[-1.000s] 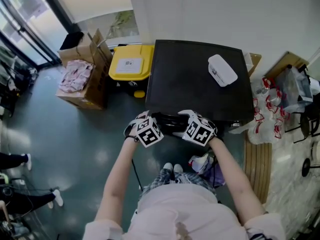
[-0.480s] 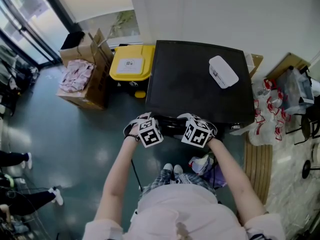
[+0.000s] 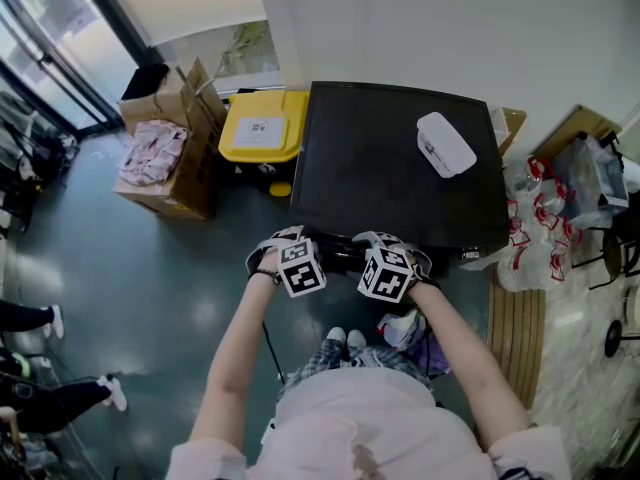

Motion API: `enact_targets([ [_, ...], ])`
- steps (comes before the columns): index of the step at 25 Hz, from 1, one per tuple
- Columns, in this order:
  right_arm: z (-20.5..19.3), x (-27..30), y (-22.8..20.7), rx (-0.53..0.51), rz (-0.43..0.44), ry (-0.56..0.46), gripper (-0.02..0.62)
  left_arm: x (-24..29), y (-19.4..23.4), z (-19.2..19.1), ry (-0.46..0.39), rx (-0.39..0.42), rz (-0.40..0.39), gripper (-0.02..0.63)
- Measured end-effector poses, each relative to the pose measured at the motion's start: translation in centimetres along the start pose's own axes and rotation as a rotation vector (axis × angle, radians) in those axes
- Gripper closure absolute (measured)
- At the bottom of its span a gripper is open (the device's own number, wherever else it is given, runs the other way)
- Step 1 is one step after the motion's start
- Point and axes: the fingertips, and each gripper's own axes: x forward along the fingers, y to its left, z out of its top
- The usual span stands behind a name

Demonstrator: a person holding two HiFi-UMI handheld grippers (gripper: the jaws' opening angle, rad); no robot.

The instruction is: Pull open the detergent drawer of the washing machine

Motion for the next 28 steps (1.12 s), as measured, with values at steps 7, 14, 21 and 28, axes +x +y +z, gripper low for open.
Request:
enact_targets([
  [7, -0.2, 0.3, -0.8, -0.046, -0.086, 0.055, 0.416, 0.2, 0.3, -0.2, 0.034, 0.042, 0.057, 0.355],
  [14, -0.1, 0.4, -1.6, -0.063, -0.146, 0.089, 0.48, 0.4, 1.0, -0.4, 0.074, 0.094, 0.161, 0.415],
  [21, -0.2, 0.7, -1.6, -0.047, -0.166, 0.129, 0.491, 0.9, 1.4, -0.6, 0.151, 0.215, 0.234, 0.466],
  [28, 0.2, 0.8, -2.0, -0.055, -0.197, 0.153, 0.514, 1.3, 1.7, -0.9, 0.192, 0.287, 0.277, 0.511],
])
